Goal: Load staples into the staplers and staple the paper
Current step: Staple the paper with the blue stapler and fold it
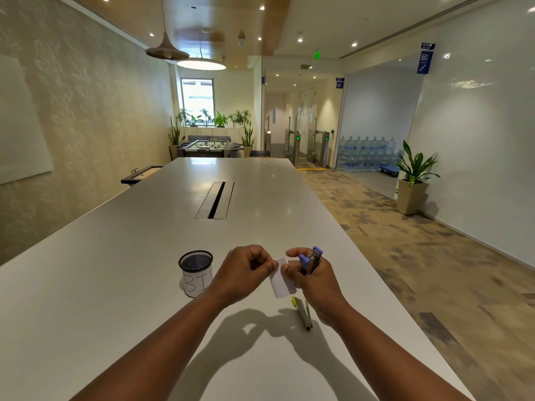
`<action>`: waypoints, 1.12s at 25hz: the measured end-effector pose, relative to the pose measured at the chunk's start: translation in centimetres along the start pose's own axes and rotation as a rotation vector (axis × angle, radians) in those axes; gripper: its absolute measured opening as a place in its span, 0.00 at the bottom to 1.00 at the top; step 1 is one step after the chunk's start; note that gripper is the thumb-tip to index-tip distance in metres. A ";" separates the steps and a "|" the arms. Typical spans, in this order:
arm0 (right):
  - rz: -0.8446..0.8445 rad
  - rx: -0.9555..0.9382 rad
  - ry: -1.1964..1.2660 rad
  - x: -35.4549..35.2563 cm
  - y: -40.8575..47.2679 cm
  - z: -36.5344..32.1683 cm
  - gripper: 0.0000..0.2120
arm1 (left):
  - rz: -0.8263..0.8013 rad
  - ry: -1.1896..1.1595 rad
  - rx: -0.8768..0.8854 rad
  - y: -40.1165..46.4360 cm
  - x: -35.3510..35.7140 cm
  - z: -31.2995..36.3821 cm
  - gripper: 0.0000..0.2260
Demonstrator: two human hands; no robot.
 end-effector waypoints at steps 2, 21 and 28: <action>-0.004 0.000 0.007 0.1 0.0 0.1 0.08 | 0.005 -0.014 -0.006 0.0 -0.1 0.0 0.05; -0.015 0.014 -0.054 0.4 0.2 0.6 0.05 | -0.006 0.076 -0.027 0.5 0.0 -0.3 0.04; -0.002 0.017 -0.071 0.6 0.2 0.6 0.05 | -0.004 0.095 -0.005 0.5 0.0 -0.5 0.04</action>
Point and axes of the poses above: each hand's wrist, its own y-axis towards the middle knuckle, its own x-axis out of the palm, z = x × y, the point moved 3 cm from there along y, towards the middle knuckle, and after that the axes turned 7 degrees about -y, right-handed, at the moved point
